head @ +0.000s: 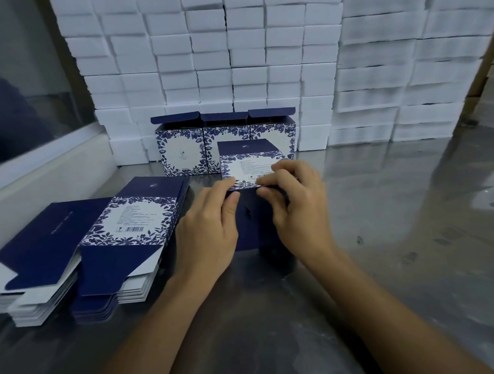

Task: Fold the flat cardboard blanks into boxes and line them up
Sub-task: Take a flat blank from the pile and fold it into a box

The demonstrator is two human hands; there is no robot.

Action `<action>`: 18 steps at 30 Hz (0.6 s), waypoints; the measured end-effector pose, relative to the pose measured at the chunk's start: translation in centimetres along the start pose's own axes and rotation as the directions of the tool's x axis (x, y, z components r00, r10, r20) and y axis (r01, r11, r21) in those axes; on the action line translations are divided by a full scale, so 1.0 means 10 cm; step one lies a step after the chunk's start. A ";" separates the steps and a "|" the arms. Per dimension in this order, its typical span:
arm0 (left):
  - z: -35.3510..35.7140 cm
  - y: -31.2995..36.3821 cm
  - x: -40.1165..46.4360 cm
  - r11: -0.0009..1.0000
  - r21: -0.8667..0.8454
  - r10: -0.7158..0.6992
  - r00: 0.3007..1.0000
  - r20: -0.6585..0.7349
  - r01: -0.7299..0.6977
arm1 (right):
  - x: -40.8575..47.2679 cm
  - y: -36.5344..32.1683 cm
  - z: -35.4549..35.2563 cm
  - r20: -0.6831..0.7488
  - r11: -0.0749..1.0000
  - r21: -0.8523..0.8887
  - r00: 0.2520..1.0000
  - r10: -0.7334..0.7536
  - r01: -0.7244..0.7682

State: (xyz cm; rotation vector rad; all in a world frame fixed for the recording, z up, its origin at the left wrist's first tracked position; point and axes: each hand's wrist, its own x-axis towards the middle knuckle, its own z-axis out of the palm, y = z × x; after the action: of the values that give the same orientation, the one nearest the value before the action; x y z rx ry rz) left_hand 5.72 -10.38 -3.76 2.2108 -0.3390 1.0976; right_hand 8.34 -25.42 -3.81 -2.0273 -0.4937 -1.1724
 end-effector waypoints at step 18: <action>0.13 -0.22 -0.09 0.989 -0.099 -0.101 0.993 0.063 0.107 | -0.05 0.25 -0.06 0.306 0.862 0.317 0.903 0.302 -0.395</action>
State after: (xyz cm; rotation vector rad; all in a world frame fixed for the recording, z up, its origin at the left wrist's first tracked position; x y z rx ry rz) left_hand 7.00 -9.59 -5.94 2.1475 -0.2951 0.9412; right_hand 9.34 -27.44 -5.04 -1.8323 -0.4053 -0.5558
